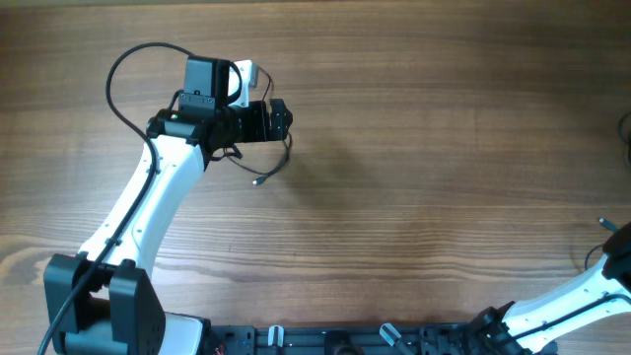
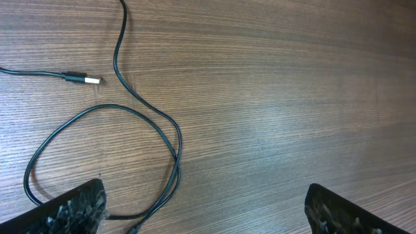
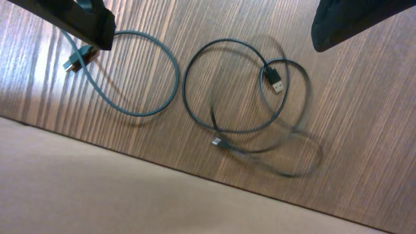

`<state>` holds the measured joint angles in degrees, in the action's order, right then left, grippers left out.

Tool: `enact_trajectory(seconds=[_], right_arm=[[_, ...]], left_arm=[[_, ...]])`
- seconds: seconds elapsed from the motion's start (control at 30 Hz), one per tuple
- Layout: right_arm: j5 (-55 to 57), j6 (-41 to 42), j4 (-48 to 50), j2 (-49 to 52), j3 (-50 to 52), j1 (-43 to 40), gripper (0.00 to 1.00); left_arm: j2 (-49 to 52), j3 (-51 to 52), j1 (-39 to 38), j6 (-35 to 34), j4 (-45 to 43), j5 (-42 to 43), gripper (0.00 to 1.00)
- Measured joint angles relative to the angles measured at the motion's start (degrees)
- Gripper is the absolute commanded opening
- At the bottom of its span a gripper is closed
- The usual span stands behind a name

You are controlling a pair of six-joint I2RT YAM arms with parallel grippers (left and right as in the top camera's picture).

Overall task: Untangle cables
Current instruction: 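Bring the right gripper back toward the remaining black cable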

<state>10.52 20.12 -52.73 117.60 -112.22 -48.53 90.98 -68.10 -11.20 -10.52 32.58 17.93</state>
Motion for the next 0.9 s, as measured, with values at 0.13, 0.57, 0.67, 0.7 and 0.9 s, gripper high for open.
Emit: enact_trajectory(seconds=[0.13, 0.57, 0.67, 0.7, 0.9], right_arm=[[-1.16, 0.22, -0.81, 0.0, 0.0, 0.0, 1.0], [-4.81, 5.14, -13.97, -0.07, 0.0, 4.35, 1.0], [-7.39, 2.38, -12.74, -1.03, 0.02, 8.41, 0.99], [-7.78, 1.38, -12.46, -1.86, 0.02, 10.14, 1.0], [-9.35, -5.51, -13.22, -9.22, -0.02, 26.67, 1.0]], left_arm=[[0.0, 0.0, 0.0, 0.0, 0.79, 0.0, 1.0], [0.0, 0.0, -0.02, 0.04, -0.9, 0.0, 1.0], [-0.09, 0.0, -0.02, 0.96, -1.44, -0.42, 0.99], [-0.22, 0.0, 0.0, 1.07, -1.44, -0.9, 0.99], [-5.57, 0.0, 0.0, 0.26, -3.19, -8.35, 1.0]])
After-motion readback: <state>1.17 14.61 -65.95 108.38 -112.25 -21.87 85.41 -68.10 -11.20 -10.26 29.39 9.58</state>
